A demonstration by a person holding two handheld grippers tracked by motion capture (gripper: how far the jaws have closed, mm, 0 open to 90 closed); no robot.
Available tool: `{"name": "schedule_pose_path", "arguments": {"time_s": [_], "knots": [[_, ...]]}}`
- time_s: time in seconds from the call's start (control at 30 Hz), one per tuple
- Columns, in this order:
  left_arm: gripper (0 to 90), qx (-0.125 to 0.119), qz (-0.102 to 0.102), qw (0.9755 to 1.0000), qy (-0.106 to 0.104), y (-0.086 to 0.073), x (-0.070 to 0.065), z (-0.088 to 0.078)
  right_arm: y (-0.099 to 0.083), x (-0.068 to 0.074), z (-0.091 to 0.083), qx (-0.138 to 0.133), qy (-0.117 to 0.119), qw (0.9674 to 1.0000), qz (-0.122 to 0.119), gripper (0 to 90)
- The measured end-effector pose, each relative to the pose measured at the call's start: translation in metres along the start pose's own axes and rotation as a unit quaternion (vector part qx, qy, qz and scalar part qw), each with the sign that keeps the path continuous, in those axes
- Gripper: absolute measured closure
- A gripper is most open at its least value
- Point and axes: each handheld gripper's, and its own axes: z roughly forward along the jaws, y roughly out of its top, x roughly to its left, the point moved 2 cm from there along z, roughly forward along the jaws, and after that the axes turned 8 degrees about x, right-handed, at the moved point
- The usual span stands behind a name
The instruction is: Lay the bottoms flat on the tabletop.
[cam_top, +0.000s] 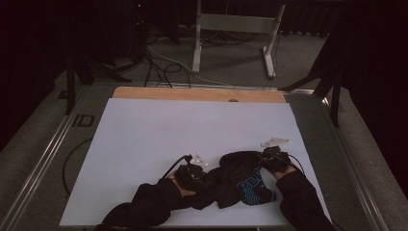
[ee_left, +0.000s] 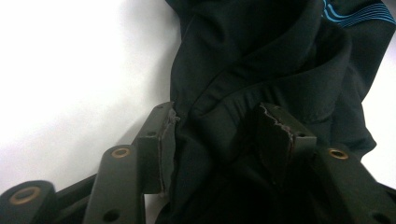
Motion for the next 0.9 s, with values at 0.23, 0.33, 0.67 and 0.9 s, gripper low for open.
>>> {"name": "schedule_pose_path", "arguments": {"time_s": [0.23, 0.33, 0.67, 0.9], "knots": [[52.0, -0.002, 0.018, 0.9998, 0.006, -0.006, -0.009, -0.008, 0.000, 0.000, -0.001, 0.000, 0.000, 1.0000, 0.000, 81.1], [52.0, -0.006, 0.023, 0.9997, 0.007, -0.008, -0.011, -0.011, 0.000, 0.000, -0.001, 0.000, 0.000, 1.0000, -0.001, 81.1], [77.7, -0.020, 0.056, 0.9977, 0.033, -0.010, -0.026, -0.024, 0.001, 0.001, -0.002, -0.003, -0.001, 1.0000, -0.001, 81.1], [79.0, -0.066, 0.018, 0.9961, 0.056, -0.006, -0.004, -0.053, 0.002, -0.001, -0.005, -0.010, 0.003, 0.9999, 0.002, 81.1]]}}
